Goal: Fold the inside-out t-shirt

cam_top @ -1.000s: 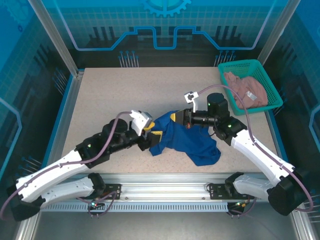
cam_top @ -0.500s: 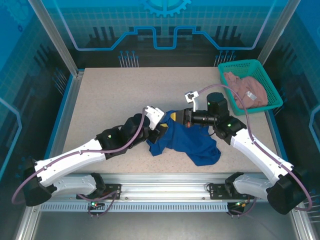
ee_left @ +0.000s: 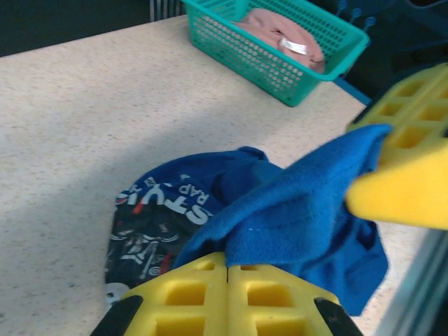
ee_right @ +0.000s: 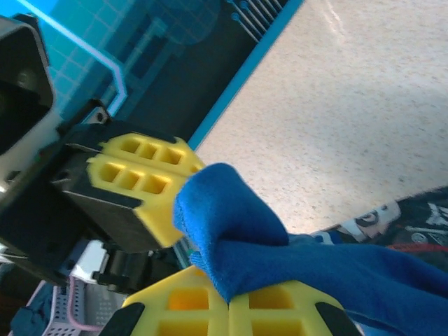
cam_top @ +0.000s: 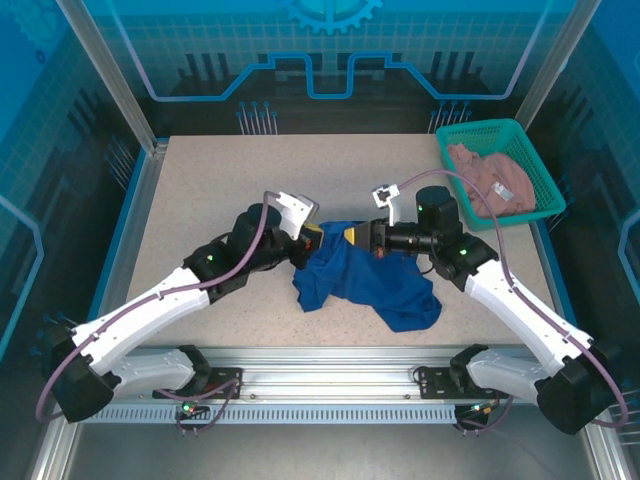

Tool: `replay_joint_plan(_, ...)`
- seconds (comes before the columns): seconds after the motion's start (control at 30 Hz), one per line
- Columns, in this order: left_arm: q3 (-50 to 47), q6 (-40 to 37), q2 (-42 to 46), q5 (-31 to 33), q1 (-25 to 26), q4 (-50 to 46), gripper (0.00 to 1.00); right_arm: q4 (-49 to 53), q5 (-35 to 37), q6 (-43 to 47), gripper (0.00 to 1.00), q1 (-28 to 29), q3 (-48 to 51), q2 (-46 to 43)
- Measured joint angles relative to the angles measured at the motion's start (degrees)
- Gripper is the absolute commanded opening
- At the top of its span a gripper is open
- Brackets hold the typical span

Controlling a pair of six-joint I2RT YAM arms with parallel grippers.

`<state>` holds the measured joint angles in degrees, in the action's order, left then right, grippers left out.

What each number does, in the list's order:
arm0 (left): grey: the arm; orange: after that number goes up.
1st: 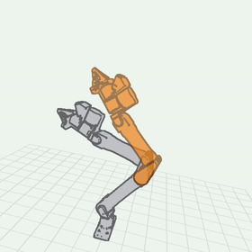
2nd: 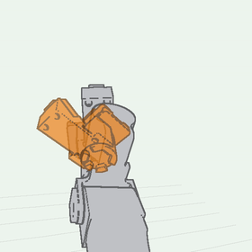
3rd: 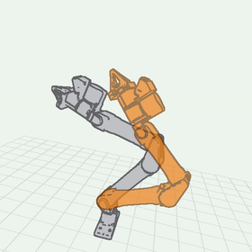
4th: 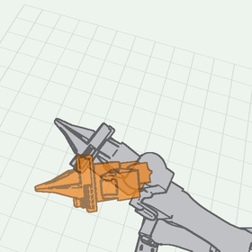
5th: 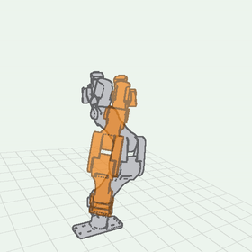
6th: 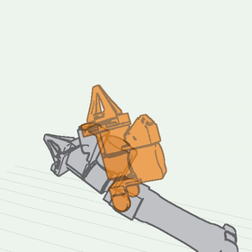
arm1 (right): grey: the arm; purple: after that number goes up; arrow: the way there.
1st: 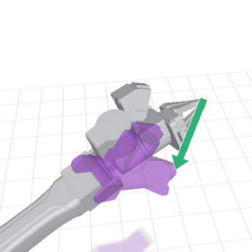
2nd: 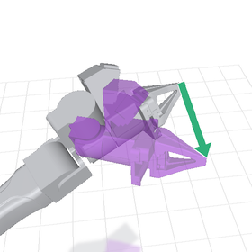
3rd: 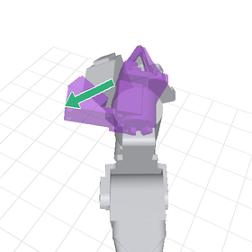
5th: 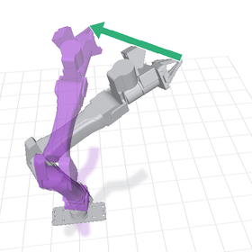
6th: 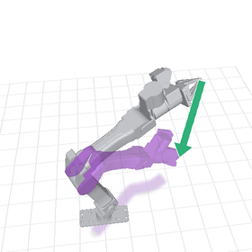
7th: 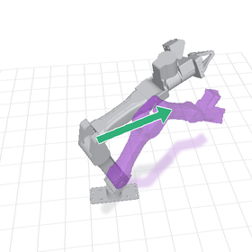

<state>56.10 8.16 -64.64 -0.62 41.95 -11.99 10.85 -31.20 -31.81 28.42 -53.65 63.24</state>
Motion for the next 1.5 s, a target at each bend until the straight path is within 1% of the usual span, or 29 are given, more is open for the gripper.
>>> replay_joint_plan(0.13, 0.0, 4.2, 2.16, -10.67, -3.48, 0.33, 0.0, 5.75, 4.94, 5.03, 0.0, 0.0, -2.78, -0.04)
replay_joint_plan(0.27, 0.0, 9.94, 4.9, -20.76, -7.8, 1.18, 0.0, 13.2, 9.51, 11.21, 0.0, 0.0, -7.15, 0.02)
replay_joint_plan(0.37, -0.02, 14.14, 5.97, -25.42, -10.32, 2.45, 0.0, 17.35, 12.31, 15.67, 0.02, 0.02, -10.91, 0.09)
replay_joint_plan(0.47, -0.02, 17.14, 6.03, -27.76, -10.91, 3.08, 0.0, 19.39, 13.92, 18.62, 0.09, 0.11, -12.13, 0.07)
replay_joint_plan(0.53, -0.02, 18.69, 5.95, -28.5, -10.91, 3.32, 0.0, 20.85, 15.72, 19.98, 0.15, 0.55, -12.17, 0.07)
replay_joint_plan(0.63, -0.02, 20.35, 5.77, -28.89, -11.06, 3.32, 0.0, 23.19, 21.27, 21.33, 0.23, 2.08, -12.2, 0.07)
replay_joint_plan(0.77, -0.02, 21.84, 5.46, -28.89, -11.1, 3.32, 0.0, 26.36, 32.06, 21.92, 0.28, 5.84, -12.2, 0.07)
replay_joint_plan(0.83, -0.02, 21.97, 5.27, -28.87, -11.1, 3.32, 0.0, 27.08, 35.45, 22.16, 0.31, 7.54, -12.09, 0.0)
replay_joint_plan(0.87, -0.02, 21.97, 5.09, -28.87, -11.1, 3.32, 0.0, 26.86, 36.0, 22.43, 0.34, 8.07, -11.67, -0.31)
replay_joint_plan(0.93, -0.02, 21.94, 4.87, -28.87, -11.1, 3.3, 0.0, 25.57, 34.84, 22.84, 0.38, 8.55, -9.86, -1.66)
replay_joint_plan(1.1, -0.02, 21.94, 4.59, -28.83, -11.1, 3.3, 0.0, 18.67, 24.96, 23.02, 0.47, 9.4, -4.28, -4.76)
replay_joint_plan(1.13, -0.02, 21.94, 4.59, -28.83, -11.1, 3.32, 0.0, 17.22, 23.58, 23.15, 0.52, 9.99, -3.63, -4.79)
replay_joint_plan(1.2, -0.02, 21.94, 4.59, -28.83, -11.1, 3.32, 0.0, 15.06, 22.4, 23.67, 0.56, 11.69, -2.56, -4.79)
replay_joint_plan(1.27, -0.02, 21.94, 4.59, -28.83, -11.1, 3.32, 0.0, 13.7, 22.62, 24.59, 0.59, 14.1, -2.16, -4.59)
replay_joint_plan(1.37, -0.02, 21.94, 4.59, -28.83, -11.1, 3.34, 0.0, 11.91, 25.03, 26.08, 0.64, 17.16, -2.16, -3.41)
replay_joint_plan(1.5, -0.02, 21.94, 4.59, -28.85, -11.1, 3.34, 0.0, 10.82, 30.38, 27.43, 0.64, 19.15, -2.27, 0.07)
